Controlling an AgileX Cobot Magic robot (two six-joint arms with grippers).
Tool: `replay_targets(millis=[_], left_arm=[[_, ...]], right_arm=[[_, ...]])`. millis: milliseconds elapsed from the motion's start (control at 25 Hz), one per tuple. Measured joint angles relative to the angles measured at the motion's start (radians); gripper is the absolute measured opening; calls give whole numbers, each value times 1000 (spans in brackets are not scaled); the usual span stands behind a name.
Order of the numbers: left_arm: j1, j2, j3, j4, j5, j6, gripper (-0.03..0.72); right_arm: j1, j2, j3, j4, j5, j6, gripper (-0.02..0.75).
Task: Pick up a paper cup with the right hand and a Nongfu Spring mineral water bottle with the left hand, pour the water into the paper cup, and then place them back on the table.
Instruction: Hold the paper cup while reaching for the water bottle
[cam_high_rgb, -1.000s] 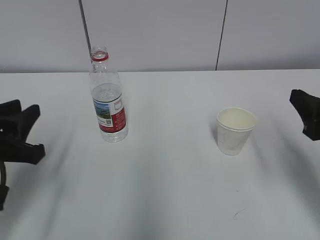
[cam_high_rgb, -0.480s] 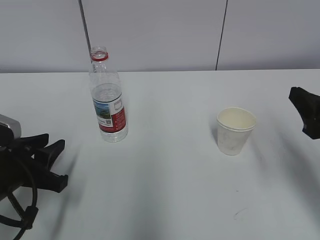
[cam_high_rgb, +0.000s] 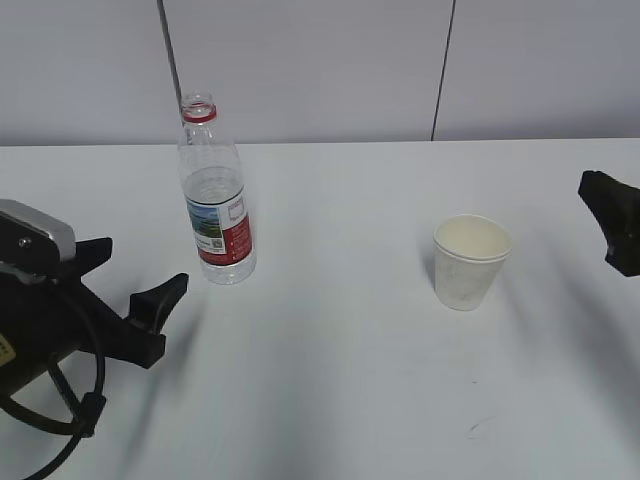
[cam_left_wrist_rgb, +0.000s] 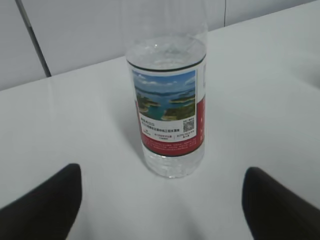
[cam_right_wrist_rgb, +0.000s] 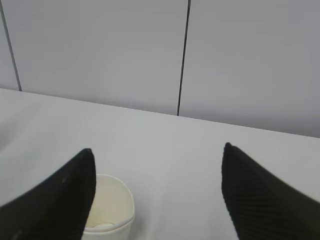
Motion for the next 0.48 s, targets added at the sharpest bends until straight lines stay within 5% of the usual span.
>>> replay_targets(millis=[280, 480], left_arm=[[0, 77, -45, 12, 3, -10, 608], [0, 77, -46, 20, 2, -10, 599]], right_arm=[[0, 62, 0, 0, -30, 0, 587], [0, 260, 0, -46, -246, 7, 587]])
